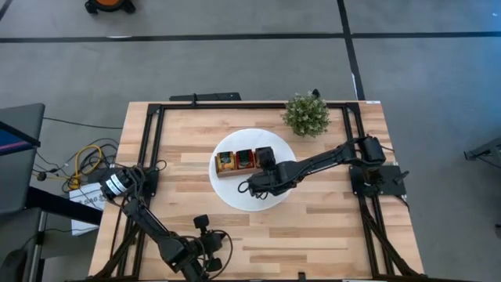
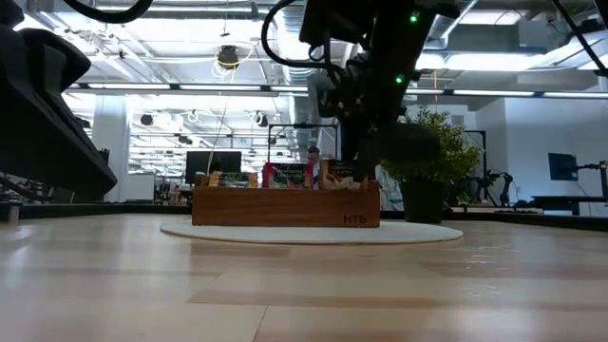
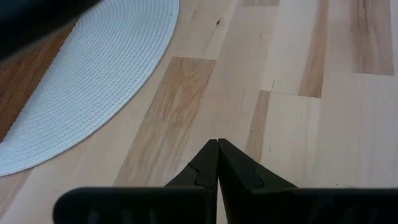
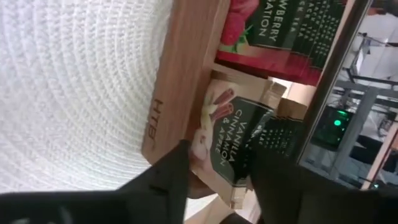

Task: Pick & Place Tea
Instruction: Put the brown tea bag into the right section of the wooden organizer

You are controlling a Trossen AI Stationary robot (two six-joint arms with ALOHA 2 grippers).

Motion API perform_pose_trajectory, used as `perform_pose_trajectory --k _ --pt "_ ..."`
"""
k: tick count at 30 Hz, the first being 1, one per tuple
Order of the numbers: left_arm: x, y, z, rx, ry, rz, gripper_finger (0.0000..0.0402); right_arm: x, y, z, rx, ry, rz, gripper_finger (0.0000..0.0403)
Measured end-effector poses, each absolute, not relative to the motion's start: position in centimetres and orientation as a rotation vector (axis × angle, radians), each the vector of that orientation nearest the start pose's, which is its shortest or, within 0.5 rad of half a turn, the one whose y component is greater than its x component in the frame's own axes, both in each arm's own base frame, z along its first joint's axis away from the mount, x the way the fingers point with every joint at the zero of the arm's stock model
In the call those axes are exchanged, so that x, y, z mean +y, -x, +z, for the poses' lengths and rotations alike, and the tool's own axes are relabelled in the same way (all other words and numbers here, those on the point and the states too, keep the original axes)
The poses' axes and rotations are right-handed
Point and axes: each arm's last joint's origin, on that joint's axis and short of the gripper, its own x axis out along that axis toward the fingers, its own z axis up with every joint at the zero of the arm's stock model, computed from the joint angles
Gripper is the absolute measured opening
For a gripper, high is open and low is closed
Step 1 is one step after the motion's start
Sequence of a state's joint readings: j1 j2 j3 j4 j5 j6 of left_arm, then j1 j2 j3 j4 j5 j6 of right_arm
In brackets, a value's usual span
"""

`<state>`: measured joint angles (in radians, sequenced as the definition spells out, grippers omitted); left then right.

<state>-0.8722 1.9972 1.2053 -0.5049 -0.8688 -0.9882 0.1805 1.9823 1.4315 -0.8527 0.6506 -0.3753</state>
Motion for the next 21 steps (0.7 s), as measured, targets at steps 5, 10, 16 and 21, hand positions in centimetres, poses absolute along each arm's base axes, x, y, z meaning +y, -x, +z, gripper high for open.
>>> perform_pose_trajectory --k 5,10,16,21 --pt "-26.7 -25.3 12.8 0.705 -0.058 0.376 0.0000 5.2 -38.1 19.2 1.355 0.827 -0.148 0.0178" --pt "-26.7 -25.3 12.8 0.704 -0.056 0.376 0.0000 4.0 -38.6 21.2 1.295 0.629 -0.140 0.0121" --pt "-26.8 -25.4 12.9 0.701 -0.054 0.372 0.0000 1.1 -39.1 21.3 1.270 0.396 -0.234 0.0011" --pt "-26.8 -25.4 12.9 0.700 -0.054 0.371 0.0000 0.5 -39.4 21.6 1.222 0.337 -0.290 0.0009"
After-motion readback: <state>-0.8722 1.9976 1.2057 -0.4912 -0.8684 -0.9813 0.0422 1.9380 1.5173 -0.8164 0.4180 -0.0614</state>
